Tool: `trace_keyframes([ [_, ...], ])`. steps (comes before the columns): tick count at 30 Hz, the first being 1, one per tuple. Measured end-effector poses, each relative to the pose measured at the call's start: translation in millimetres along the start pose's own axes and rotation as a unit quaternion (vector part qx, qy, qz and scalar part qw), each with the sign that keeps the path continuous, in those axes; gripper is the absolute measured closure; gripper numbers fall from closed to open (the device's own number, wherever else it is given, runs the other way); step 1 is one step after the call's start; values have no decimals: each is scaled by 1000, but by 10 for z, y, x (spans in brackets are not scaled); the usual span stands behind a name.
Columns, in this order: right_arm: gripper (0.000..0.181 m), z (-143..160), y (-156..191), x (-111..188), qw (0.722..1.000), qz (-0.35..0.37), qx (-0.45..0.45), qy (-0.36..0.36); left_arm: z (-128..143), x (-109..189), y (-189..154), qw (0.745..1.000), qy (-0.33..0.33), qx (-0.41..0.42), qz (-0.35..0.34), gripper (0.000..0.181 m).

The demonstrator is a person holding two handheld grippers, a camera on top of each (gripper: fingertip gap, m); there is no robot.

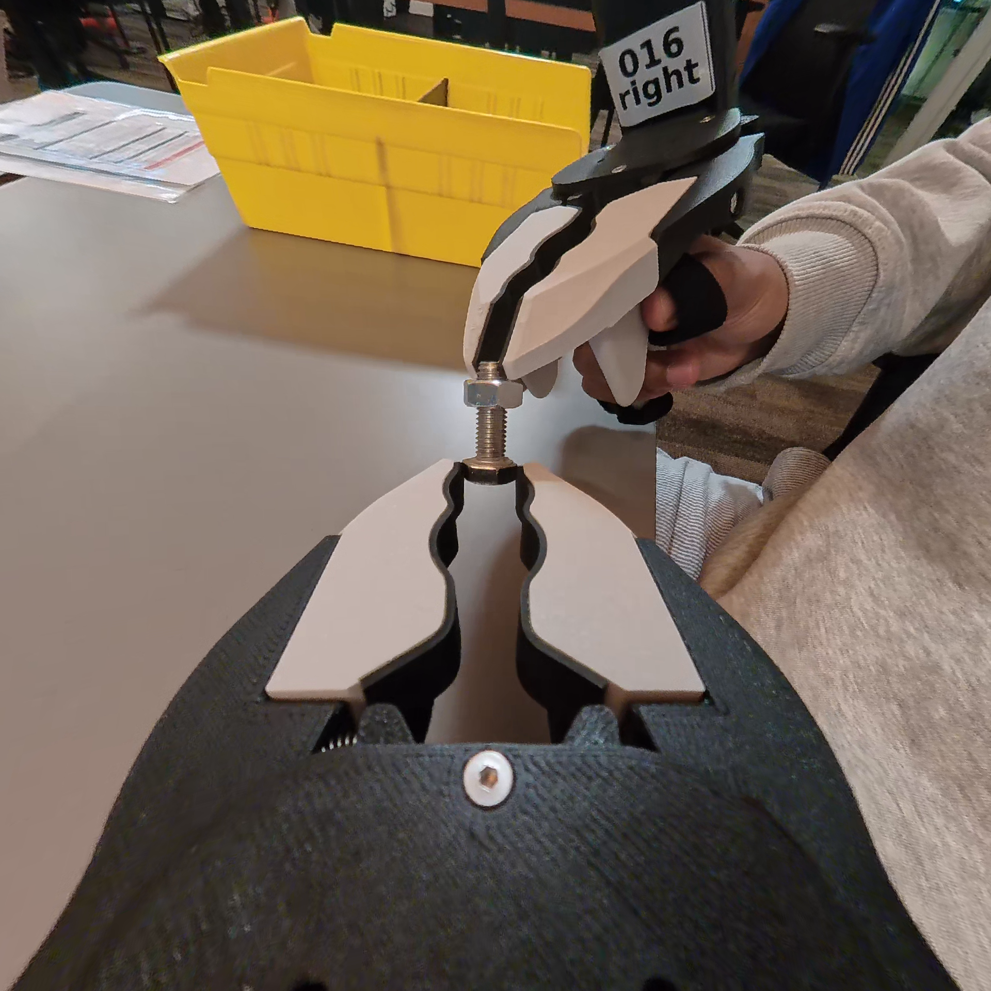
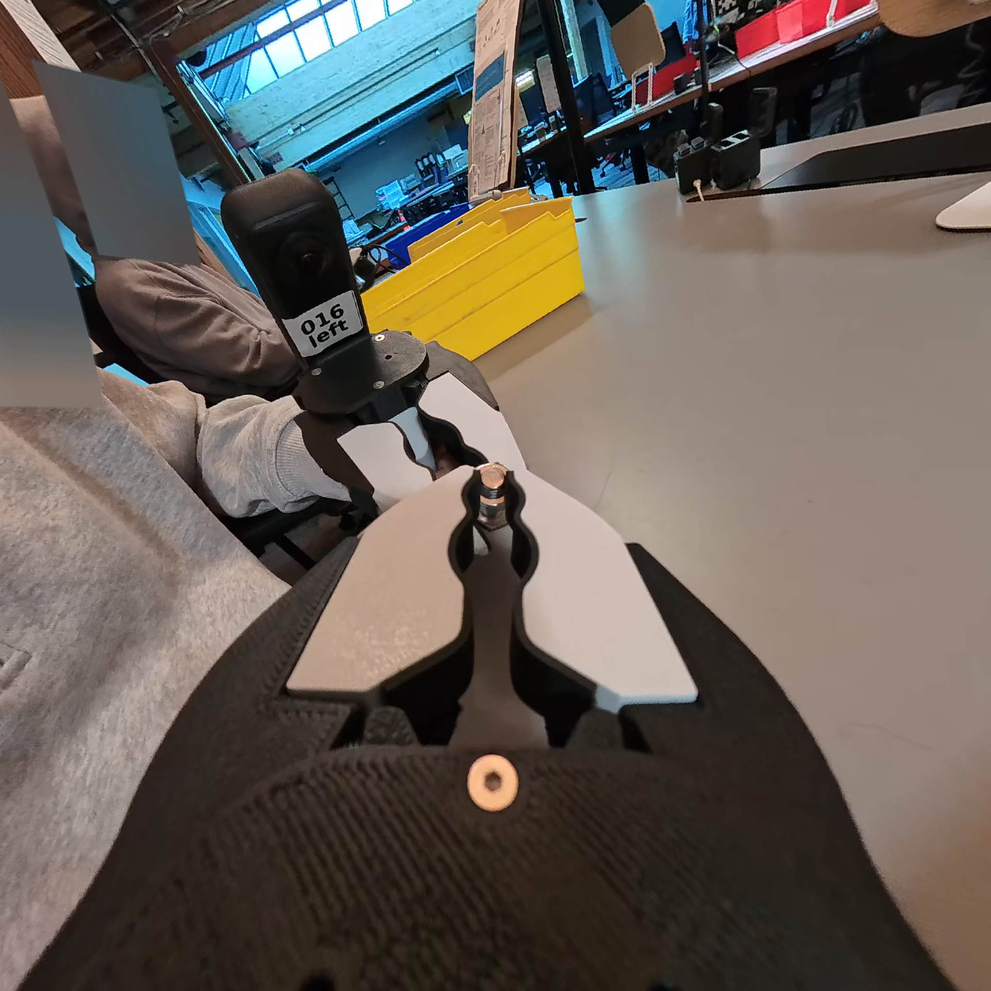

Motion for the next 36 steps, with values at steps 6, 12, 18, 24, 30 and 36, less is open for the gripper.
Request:
trace_keyframes([
  [6,172,10,2,-6,1000,-3,-2,-1,8,-3,6,1000,5,-25,-13,162],
  [12,172,17,18,-18,1000,10,16,8,25,-23,-6,998,15,-47,-27,163],
  [18,173,12,-30,-3,1000,26,-6,4,9,-13,41,996,6,-70,-59,163],
  [24,172,35,-52,-9,999,26,-39,1,23,-20,38,992,10,-102,-75,164],
  [30,172,57,-54,-14,999,26,-42,7,48,-38,29,984,19,-146,-96,163],
  [36,172,62,-66,-11,998,22,-50,6,43,-33,47,985,17,-142,-96,164],
])
Point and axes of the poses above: each gripper's, where its closed fingertips meet, x back along the fingers, z out of its underside, y = z × x across the jaws, the point moved 4 cm from there along x, back along the fingers, and after that the axes turned 3 degrees about x, right-handed, at the moved point
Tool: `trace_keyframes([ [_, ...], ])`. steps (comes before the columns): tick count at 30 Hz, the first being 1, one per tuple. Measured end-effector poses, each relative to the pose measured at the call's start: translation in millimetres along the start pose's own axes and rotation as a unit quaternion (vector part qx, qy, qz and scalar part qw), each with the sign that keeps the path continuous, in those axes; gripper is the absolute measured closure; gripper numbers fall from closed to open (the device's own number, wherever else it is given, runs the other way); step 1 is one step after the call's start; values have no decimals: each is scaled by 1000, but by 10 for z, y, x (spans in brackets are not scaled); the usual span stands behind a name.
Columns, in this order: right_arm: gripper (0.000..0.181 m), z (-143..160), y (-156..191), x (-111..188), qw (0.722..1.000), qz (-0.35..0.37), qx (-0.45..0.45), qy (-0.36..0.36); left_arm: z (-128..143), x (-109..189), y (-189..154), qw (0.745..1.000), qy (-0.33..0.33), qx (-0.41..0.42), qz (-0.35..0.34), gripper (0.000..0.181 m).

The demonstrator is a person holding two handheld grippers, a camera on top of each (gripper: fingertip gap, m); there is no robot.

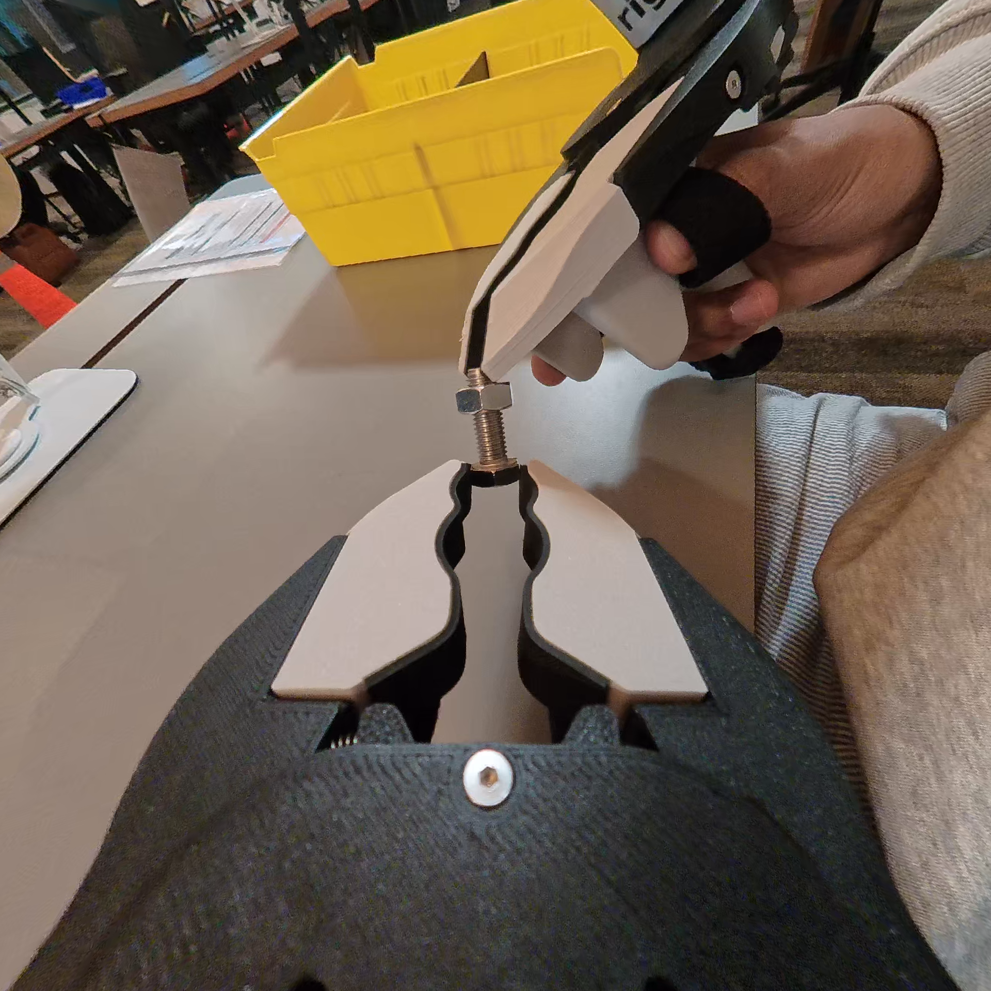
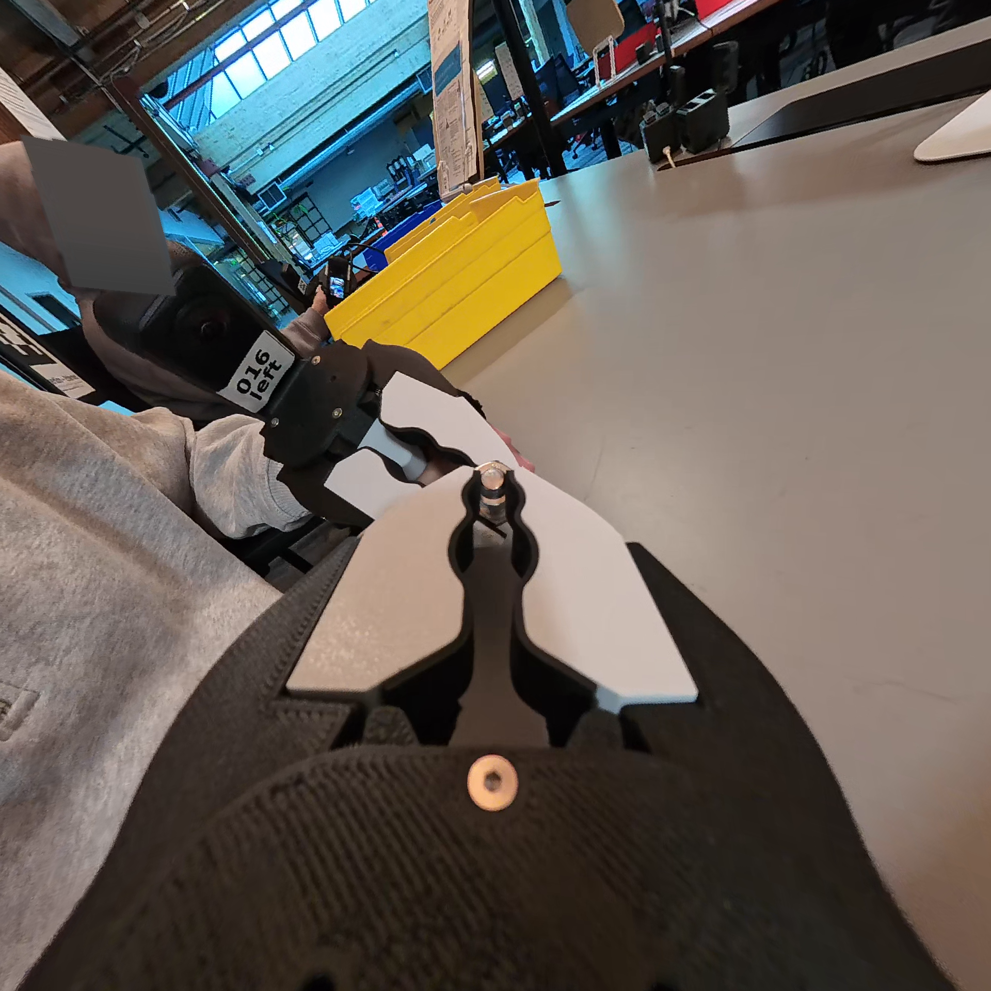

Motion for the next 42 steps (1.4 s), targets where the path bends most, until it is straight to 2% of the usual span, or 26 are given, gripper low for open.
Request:
trace_keyframes([
  [7,172,35,-32,-6,1000,3,12,8,31,-12,12,1000,13,-4,-1,164],
  [18,156,24,-8,-10,998,12,58,18,1,12,56,1000,-4,19,-1,163],
  [21,154,-26,-13,8,996,25,83,23,-48,44,119,997,-32,69,9,163],
  [23,150,-77,-25,16,993,40,109,36,-133,87,178,990,-87,110,27,163],
  [25,150,-148,-18,8,987,49,142,63,-204,137,237,978,-144,140,49,163],
  [27,153,-245,4,-9,977,56,180,101,-211,162,300,972,-165,162,52,164],
  [30,157,-411,60,-76,959,55,217,173,-207,190,314,969,-172,168,52,164],
  [35,167,-609,276,-242,945,7,182,271,-202,221,239,980,-157,118,37,163],
  [38,156,-647,340,-289,925,11,159,345,-210,253,252,985,-147,87,7,163],
  [42,142,-702,384,-340,903,35,168,394,-266,317,257,988,-144,43,-25,163],
])
Point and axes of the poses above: each gripper's, where its closed fingertips meet, x back along the fingers, z out of its underside, y = z × x across the jaws, the point moved 4 cm from there along x, back along the fingers, and after that the axes turned 3 degrees about x, right-handed, at the moved point
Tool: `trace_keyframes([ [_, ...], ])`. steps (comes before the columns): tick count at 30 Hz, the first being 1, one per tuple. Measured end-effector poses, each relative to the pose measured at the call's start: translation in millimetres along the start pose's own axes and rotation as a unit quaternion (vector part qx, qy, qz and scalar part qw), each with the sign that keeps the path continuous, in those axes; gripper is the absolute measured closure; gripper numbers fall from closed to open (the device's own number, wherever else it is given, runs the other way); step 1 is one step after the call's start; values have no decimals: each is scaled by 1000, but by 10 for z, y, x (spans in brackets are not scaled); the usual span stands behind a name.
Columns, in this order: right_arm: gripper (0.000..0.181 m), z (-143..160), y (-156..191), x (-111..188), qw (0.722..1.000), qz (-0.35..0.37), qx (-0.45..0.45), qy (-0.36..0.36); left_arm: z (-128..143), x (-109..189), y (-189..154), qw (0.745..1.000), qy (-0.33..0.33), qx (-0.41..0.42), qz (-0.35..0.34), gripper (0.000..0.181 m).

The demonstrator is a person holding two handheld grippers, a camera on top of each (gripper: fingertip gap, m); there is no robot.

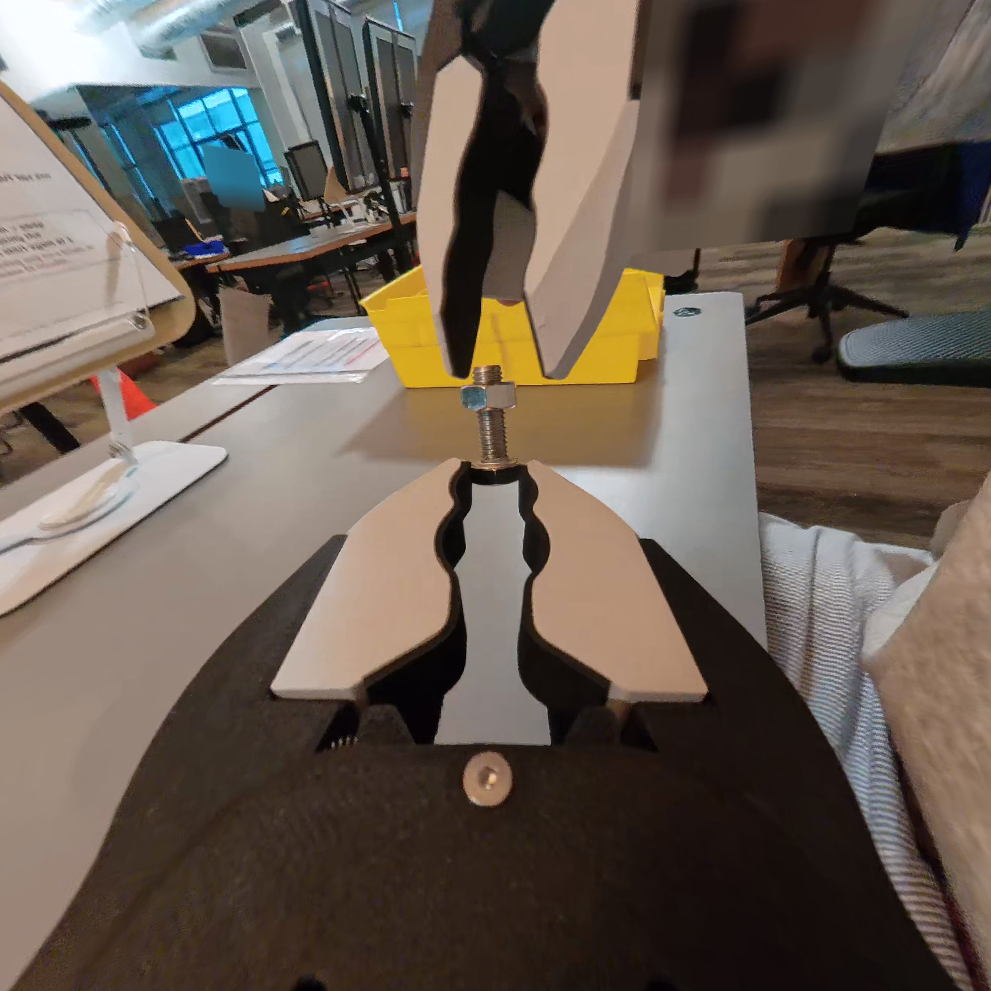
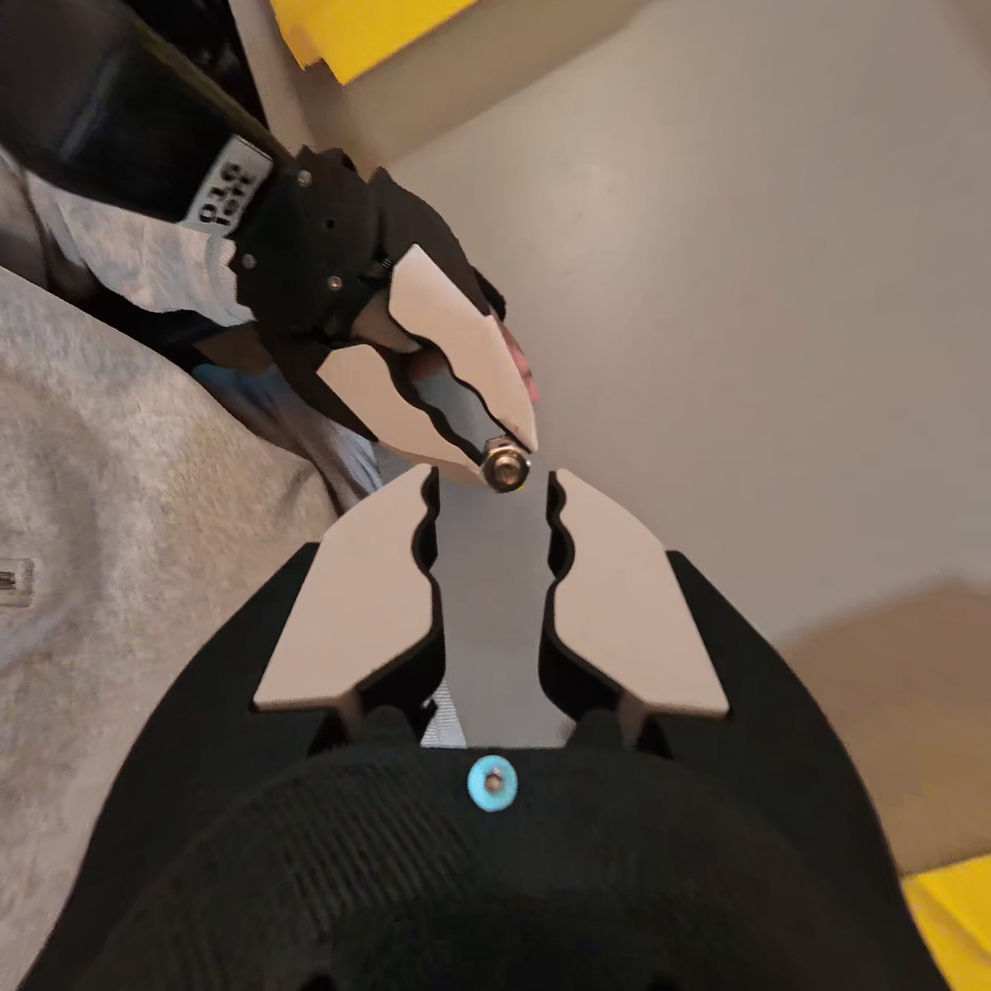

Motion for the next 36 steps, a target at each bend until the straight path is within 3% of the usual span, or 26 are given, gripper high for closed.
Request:
trace_keyframes([
  [5,161,-22,48,-26,998,12,18,50,-69,32,-43,999,-4,-35,-12,163],
  [11,163,-68,100,-4,996,13,53,72,-102,58,-56,1000,-17,-10,7,164],
  [16,163,-89,195,54,981,-12,172,93,-159,86,-118,995,-41,50,72,163],
  [20,163,-42,364,114,944,-69,314,75,-200,143,-272,977,-75,87,180,164],
  [28,159,-15,444,122,958,-77,272,48,-114,77,-268,983,-47,81,158,164],
  [36,153,-70,379,86,953,13,296,67,-105,71,-233,984,-49,84,147,164],
])
Point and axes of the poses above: each gripper's, where its closed fingertips meet, x back along the fingers, z out of its underside, y = z × x across the jaws, the point moved 4 cm from there along x, back along the fingers, and after that the axes turned 3 degrees about x, right-handed, at the moved point
